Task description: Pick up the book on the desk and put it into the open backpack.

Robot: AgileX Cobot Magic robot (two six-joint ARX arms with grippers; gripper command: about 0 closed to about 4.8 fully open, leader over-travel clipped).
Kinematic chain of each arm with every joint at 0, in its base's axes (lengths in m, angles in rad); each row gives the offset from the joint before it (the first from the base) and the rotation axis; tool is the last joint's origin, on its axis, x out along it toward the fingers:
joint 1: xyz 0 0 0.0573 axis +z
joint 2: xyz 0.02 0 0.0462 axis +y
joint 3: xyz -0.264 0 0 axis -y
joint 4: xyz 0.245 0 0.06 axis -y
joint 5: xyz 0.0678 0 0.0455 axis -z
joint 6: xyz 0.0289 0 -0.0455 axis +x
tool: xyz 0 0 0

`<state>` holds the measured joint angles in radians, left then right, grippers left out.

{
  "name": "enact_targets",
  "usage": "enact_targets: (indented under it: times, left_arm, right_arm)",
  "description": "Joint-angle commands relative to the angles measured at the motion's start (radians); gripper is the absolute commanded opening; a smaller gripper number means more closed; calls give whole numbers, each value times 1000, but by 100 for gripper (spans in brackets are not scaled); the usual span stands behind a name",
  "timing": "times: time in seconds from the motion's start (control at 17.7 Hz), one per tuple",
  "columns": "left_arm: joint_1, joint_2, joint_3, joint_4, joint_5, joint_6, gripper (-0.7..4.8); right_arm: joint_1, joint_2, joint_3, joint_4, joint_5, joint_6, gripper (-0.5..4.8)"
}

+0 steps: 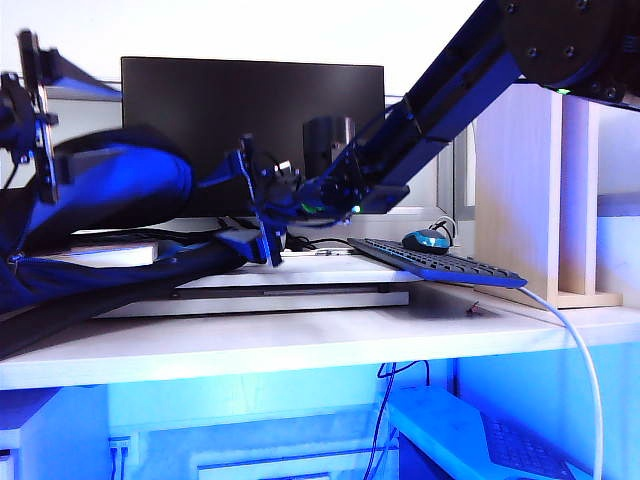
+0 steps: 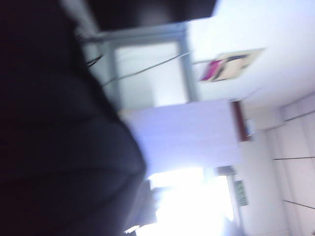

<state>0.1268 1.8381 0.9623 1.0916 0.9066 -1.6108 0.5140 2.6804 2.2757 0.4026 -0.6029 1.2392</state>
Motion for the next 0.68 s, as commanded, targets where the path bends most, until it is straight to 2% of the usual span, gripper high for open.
enact_targets:
  times: [0.06,0.23,0.34,0.39,0.56,0.68]
  left_arm:
    - [-14,-4,2,-202,51,142,409]
    - [-34,-4,2,-328,97,236,409]
    - [-70,-4,2,-350,134,411,409]
    - [-85,-10,2,-339,150,557,409]
    - [-90,-17,2,-335,180,640,408]
    - [-92,-24,2,-335,221,749,408]
  right_arm:
    - [6,-14,54,-13,-2,-11,385]
    - [6,-14,62,-14,-7,-14,385]
    - [4,-14,62,-14,-10,-18,385]
    - [2,-14,62,-16,-10,-56,385]
    - [-18,-14,62,-42,-7,-105,376]
    - [-40,-19,62,-98,-10,-194,376]
